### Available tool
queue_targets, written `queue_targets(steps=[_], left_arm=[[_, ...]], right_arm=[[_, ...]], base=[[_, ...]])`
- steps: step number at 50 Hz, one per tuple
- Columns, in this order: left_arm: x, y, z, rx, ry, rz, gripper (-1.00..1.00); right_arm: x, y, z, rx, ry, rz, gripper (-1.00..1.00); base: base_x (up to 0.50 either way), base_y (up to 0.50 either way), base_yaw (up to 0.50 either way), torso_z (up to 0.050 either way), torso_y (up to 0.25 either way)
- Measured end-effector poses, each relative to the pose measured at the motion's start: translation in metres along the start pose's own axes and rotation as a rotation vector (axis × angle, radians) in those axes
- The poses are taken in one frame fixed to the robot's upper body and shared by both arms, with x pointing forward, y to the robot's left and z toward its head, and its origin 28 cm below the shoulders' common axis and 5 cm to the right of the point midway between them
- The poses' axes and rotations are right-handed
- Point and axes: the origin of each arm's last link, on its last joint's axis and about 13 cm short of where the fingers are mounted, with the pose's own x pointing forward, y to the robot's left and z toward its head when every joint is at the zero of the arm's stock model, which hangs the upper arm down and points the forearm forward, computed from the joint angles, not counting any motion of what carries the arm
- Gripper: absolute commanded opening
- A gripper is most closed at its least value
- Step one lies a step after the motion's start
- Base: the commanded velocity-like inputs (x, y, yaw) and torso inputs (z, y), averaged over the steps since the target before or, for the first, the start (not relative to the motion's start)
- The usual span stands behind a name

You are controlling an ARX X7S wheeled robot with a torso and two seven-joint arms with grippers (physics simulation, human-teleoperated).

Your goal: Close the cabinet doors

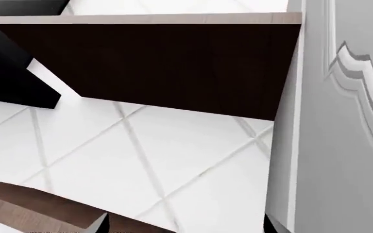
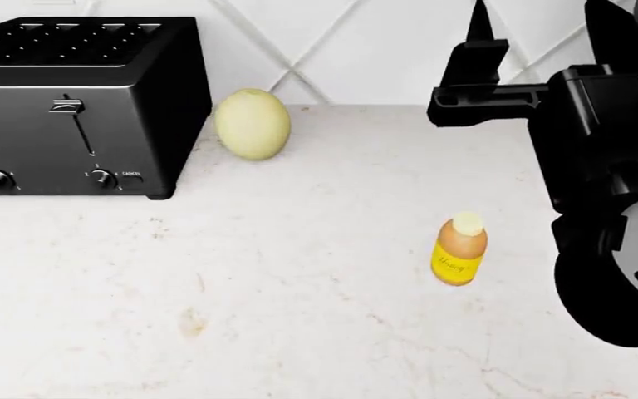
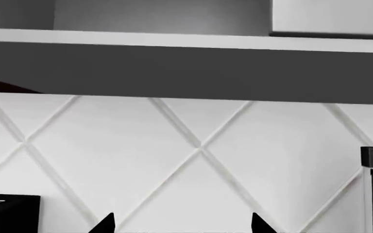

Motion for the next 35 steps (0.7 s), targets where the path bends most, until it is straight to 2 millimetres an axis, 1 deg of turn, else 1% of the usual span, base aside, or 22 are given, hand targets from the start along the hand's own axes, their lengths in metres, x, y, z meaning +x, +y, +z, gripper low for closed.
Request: queue_targets(steps=[6, 14, 35], left_arm=[[0.006, -0.003, 0.004, -0.013, 0.035, -0.010, 1.00], [0.009, -0.011, 0.005, -0.047, 0.071, -0.049, 1.00], [0.012, -0.051, -0.002, -0.058, 0.108, -0.170, 1.00]], right_arm=[[-0.001, 0.000, -0.001, 0.002, 0.003, 0.002, 1.00], [-0.001, -0.002, -0.002, 0.005, 0.005, -0.001, 1.00], [-0.005, -0.006, 0.000, 0.003, -0.007, -0.008, 1.00]], base=[[0.00, 0.00, 0.00, 0.000, 0.000], [0.00, 0.00, 0.00, 0.000, 0.000], [0.00, 0.00, 0.00, 0.001, 0.000]])
